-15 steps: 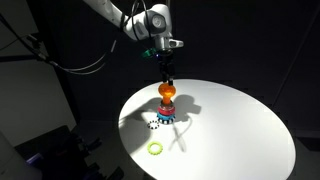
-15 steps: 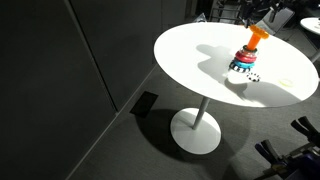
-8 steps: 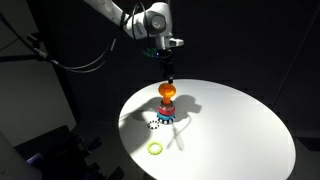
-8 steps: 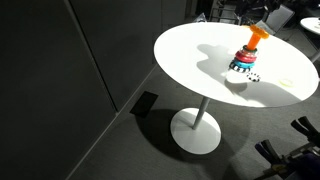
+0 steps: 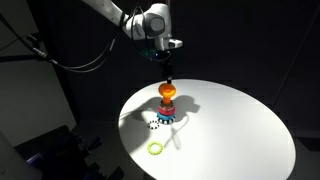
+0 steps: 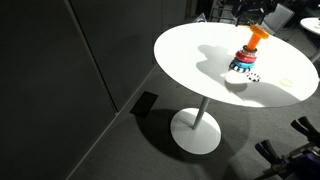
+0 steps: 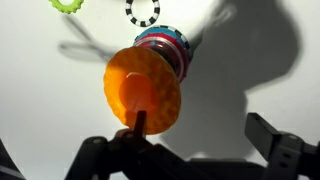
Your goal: Remove the green circle then put the orange circle on the orange object
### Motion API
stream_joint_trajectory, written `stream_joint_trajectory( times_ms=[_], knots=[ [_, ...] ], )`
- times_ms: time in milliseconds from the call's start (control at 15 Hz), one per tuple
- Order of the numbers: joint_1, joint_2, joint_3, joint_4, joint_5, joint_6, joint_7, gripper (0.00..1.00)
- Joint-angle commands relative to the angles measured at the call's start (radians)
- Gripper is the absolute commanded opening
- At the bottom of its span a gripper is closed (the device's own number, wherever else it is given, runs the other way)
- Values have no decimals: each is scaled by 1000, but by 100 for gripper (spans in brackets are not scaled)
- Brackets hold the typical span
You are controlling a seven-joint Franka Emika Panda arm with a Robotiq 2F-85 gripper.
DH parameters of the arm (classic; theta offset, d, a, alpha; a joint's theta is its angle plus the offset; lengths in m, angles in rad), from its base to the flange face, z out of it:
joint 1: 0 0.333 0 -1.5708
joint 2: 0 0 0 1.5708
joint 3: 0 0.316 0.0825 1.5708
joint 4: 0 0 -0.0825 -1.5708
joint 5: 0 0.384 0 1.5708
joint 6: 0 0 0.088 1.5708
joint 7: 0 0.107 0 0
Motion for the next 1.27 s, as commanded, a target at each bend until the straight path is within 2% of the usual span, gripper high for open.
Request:
stream_joint_trajectory(
  times_ms=[0,533,1200],
  knots=[
    [-8,-39,13,-55,46,27,-38,100],
    [-7,-50,23,-100,95,60,-75,100],
    [2,-36,15,-80,74,41,-60,100]
  ],
)
